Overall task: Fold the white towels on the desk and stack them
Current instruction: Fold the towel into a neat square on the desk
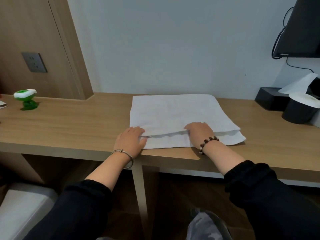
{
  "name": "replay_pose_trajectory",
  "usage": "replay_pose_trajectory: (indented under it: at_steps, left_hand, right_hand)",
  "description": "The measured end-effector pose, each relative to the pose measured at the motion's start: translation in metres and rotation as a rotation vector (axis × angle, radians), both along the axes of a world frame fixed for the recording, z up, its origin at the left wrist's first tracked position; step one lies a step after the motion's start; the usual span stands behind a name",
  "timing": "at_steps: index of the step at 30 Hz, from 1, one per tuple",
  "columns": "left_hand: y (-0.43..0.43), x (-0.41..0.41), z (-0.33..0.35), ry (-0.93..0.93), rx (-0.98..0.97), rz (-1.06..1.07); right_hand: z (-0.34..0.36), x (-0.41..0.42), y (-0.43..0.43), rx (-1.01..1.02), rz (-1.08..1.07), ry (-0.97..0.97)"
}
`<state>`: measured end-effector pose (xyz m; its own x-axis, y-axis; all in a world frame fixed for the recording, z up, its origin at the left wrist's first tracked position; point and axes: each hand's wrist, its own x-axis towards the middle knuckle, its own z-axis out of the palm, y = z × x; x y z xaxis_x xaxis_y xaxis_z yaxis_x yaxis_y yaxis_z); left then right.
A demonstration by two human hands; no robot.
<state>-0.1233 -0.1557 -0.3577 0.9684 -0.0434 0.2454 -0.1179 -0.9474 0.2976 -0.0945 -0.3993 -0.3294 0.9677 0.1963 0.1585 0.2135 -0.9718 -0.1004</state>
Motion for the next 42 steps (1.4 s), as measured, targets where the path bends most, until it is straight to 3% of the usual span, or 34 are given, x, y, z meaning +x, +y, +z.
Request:
replay_pose_trajectory:
  at_steps: [4,7,10,14,18,20,23,26,33,38,42]
  left_hand:
    - [-0.001,0.001,-0.001,0.018,0.020,0.007]
    - [-0.001,0.001,-0.002,-0.014,0.006,0.022]
    - [-0.003,-0.001,-0.001,-0.096,-0.039,0.029]
    - [-0.005,-0.003,0.012,-0.222,0.230,-0.035]
    - [-0.005,-0.014,0.039,-0.451,0.137,-0.128]
    - [-0.006,-0.025,0.042,-0.525,0.182,-0.213]
    - [-0.006,-0.041,0.026,-0.391,0.313,-0.264]
    - [-0.001,-0.045,0.006,-0.235,0.378,-0.141]
    - [0.003,-0.040,0.002,-0.125,0.395,-0.063]
    - [0.003,-0.042,0.002,-0.081,0.421,-0.073]
    - [-0.006,-0.045,0.011,-0.017,0.571,-0.015]
  right_hand:
    - [0.015,-0.013,0.006,0.000,0.025,-0.302]
    - [0.005,-0.029,0.009,-0.129,0.103,-0.147]
    - [-0.010,-0.039,-0.001,0.002,0.101,0.041]
    - [-0.017,-0.038,-0.008,0.106,0.076,0.059]
    - [-0.018,-0.037,-0.006,0.070,0.039,0.047]
    - [-0.019,-0.037,-0.006,0.053,0.026,0.038]
    - [-0.021,-0.038,-0.004,0.032,0.006,0.027]
    - [-0.022,-0.038,-0.003,0.053,-0.003,0.017]
    - [-0.019,-0.049,-0.023,-0.102,0.039,-0.141]
    - [-0.023,-0.055,-0.038,-0.089,0.112,-0.145]
    - [-0.027,-0.057,-0.034,-0.134,0.138,-0.157]
